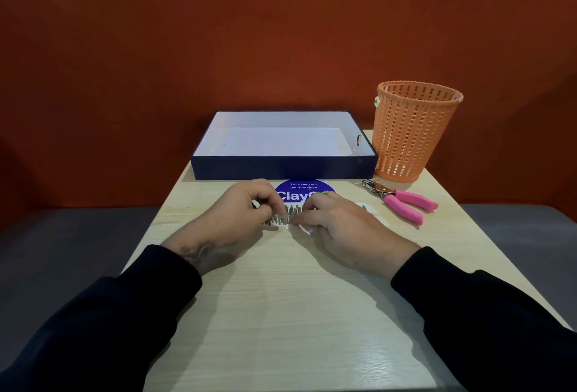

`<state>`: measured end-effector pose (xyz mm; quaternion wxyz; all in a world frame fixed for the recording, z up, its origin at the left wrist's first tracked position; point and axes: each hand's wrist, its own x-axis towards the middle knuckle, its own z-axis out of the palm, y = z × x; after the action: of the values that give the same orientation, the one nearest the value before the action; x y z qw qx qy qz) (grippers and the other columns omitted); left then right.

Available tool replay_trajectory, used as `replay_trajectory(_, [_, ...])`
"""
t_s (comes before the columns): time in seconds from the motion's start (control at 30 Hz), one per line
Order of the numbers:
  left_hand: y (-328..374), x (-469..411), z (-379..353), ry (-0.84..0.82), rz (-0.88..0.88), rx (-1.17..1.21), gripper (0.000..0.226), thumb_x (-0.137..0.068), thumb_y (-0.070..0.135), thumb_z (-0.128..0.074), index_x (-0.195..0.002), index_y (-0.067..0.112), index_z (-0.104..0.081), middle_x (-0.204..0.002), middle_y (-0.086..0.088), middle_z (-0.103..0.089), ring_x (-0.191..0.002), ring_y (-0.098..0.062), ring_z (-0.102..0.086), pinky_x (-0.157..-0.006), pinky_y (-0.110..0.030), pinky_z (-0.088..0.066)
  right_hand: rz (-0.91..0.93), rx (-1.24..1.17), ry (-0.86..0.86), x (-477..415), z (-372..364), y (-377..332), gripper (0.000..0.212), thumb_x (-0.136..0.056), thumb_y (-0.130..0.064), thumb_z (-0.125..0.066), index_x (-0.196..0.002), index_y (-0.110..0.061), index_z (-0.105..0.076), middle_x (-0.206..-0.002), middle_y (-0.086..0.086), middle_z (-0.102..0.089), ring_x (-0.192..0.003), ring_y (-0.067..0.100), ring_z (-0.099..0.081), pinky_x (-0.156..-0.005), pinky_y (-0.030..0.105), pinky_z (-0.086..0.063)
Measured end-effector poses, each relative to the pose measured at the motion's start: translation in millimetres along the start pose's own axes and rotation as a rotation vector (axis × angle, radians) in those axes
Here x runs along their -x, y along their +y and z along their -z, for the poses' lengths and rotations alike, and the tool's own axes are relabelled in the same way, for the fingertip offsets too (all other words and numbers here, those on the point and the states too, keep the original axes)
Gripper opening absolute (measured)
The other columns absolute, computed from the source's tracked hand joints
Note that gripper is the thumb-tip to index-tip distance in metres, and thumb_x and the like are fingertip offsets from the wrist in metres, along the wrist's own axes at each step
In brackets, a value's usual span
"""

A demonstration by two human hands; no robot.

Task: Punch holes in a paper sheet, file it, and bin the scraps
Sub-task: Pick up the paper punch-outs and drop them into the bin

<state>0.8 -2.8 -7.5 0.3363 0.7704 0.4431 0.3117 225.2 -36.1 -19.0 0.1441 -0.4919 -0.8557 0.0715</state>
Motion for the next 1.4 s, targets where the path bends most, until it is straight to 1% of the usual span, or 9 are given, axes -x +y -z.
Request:
replay_trajectory(0.27, [-6.7, -3.1, -2.6, -0.007, 0.025, -0.053, 0.030, -0.094, -0.002, -0.057, -0.088, 0.020, -0.077, -0.102, 0.006, -0.068, -0.109, -0.010, -0.060, -0.074, -0.019, -0.055, -0.005, -0.144, 0.056, 4.7, 6.4, 11.4, 0.041, -0.080, -0.008, -0.040, -0.095, -0.023, -0.075, -0.102, -0.013, -0.067, -0.100, 0.009, -0.059, -0.089, 0.038, -0.051])
replay_trajectory(0.47, [-9.0, -6.9, -4.2, 0.022, 0.023, -0.082, 0.030, -0.092, -0.004, -0.057, -0.092, 0.019, -0.077, -0.099, 0.007, -0.069, -0.102, -0.009, -0.063, -0.076, -0.021, -0.054, 0.087, 0.048, 0.002, -2.4, 0.2, -4.7, 0.044, -0.098, -0.019, -0.044, -0.130, -0.036, -0.068, -0.120, -0.010, -0.061, -0.111, 0.017, -0.048, -0.082, 0.028, -0.034])
replay_trajectory(0.57, [-11.9, -7.6, -4.7, 0.014, 0.041, -0.084, 0.027, -0.093, 0.001, -0.060, -0.093, 0.022, -0.076, -0.102, 0.008, -0.069, -0.105, -0.010, -0.062, -0.073, -0.015, -0.053, 0.094, 0.062, 0.014, -2.8, 1.3, 0.9, 0.039, -0.094, -0.016, -0.054, -0.119, -0.036, -0.075, -0.117, -0.013, -0.065, -0.111, 0.014, -0.053, -0.083, 0.026, -0.037])
replay_trajectory(0.7, [-14.2, -7.5, -6.0, -0.011, 0.035, -0.113, 0.028, -0.095, 0.008, -0.061, -0.091, 0.032, -0.074, -0.105, 0.012, -0.067, -0.111, -0.013, -0.059, -0.076, -0.019, -0.054, 0.046, -0.091, 0.040, 3.1, 6.3, 10.0, 0.043, -0.082, -0.006, -0.044, -0.101, -0.026, -0.077, -0.105, -0.012, -0.069, -0.103, 0.011, -0.059, -0.090, 0.038, -0.051])
replay_trajectory(0.93, [-13.5, -8.4, -6.3, -0.004, 0.036, -0.121, 0.021, -0.095, 0.007, -0.062, -0.100, 0.022, -0.076, -0.107, 0.011, -0.067, -0.114, -0.011, -0.058, -0.077, -0.017, -0.052, 0.042, -0.006, -0.006, -2.9, 1.1, -0.7, 0.044, -0.096, -0.008, -0.049, -0.127, -0.032, -0.070, -0.115, -0.006, -0.060, -0.112, 0.020, -0.050, -0.077, 0.028, -0.030])
replay_trajectory(1.0, [-14.0, -8.4, -6.1, -0.003, 0.040, -0.122, 0.023, -0.095, 0.006, -0.061, -0.099, 0.023, -0.076, -0.106, 0.011, -0.067, -0.114, -0.010, -0.058, -0.077, -0.017, -0.052, 0.047, -0.023, -0.020, -2.5, 2.5, 1.1, 0.043, -0.096, -0.011, -0.047, -0.123, -0.033, -0.073, -0.115, -0.008, -0.060, -0.112, 0.017, -0.050, -0.078, 0.026, -0.030])
replay_trajectory(1.1, [-11.9, -8.3, -6.6, -0.009, 0.051, -0.120, 0.023, -0.096, 0.007, -0.061, -0.097, 0.024, -0.076, -0.106, 0.011, -0.067, -0.114, -0.009, -0.058, -0.078, -0.020, -0.054, 0.034, -0.092, 0.005, 2.1, 5.7, 5.3, 0.042, -0.084, -0.009, -0.042, -0.103, -0.027, -0.075, -0.107, -0.010, -0.063, -0.105, 0.014, -0.054, -0.089, 0.035, -0.047])
replay_trajectory(1.2, [-12.7, -8.5, -6.7, -0.010, 0.044, -0.110, 0.028, -0.096, 0.007, -0.061, -0.092, 0.031, -0.074, -0.105, 0.013, -0.066, -0.115, -0.012, -0.057, -0.081, -0.024, -0.056, 0.028, -0.139, 0.054, 4.1, 6.0, 5.8, 0.033, -0.079, -0.001, -0.041, -0.085, -0.023, -0.066, -0.093, -0.011, -0.062, -0.094, 0.013, -0.054, -0.082, 0.039, -0.049])
replay_trajectory(1.4, [-3.2, -3.1, -9.3, -0.053, -0.063, -0.288, 0.021, -0.093, 0.010, -0.064, -0.102, 0.024, -0.077, -0.108, 0.009, -0.065, -0.110, -0.008, -0.057, -0.090, -0.029, -0.054, -0.048, -0.308, 0.083, 3.2, 6.1, 7.6, 0.016, -0.087, -0.010, -0.064, -0.084, -0.025, -0.063, -0.089, -0.011, -0.066, -0.088, 0.008, -0.058, -0.077, 0.033, -0.051])
